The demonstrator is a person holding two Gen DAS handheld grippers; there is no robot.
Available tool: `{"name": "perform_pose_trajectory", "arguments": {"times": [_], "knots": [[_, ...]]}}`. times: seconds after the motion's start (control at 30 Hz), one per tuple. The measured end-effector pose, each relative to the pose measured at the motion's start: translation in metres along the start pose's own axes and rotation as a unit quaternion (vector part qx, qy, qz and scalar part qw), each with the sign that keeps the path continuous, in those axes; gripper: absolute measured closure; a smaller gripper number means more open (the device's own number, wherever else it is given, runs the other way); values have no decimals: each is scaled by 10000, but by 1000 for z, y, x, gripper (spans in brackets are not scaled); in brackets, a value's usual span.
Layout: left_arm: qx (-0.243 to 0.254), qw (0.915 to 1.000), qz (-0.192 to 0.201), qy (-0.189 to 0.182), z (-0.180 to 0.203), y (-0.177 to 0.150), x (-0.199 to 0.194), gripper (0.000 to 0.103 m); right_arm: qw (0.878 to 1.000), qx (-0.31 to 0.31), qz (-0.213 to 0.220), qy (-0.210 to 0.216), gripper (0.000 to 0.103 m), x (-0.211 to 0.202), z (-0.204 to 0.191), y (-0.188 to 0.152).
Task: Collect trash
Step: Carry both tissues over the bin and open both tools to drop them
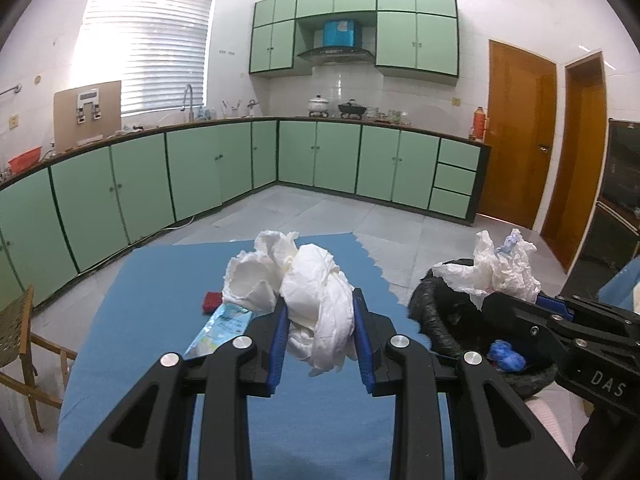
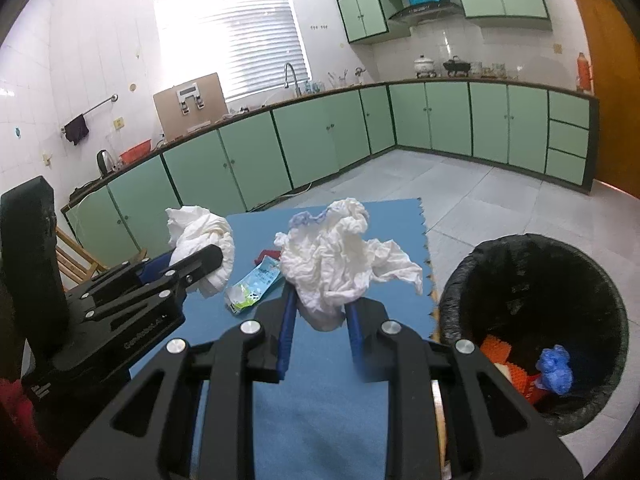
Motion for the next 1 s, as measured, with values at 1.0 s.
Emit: {"name": "perform_pose_trajectory", "arguments": {"times": [1.0], "knots": [[566,9941,-18,-923,102,20,33,73,9903,620,545,-1118,81,-57,104,-9]]}}
Point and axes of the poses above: each gripper's, at about its wrist camera, not at the fingertips, and x roughly the way its jaws point, z to its right, y to its top, the point moved 1 cm from there along x, roughly the way its jaws point, and after that the axes turned 13 degrees about -y, right-handed, at the moved point
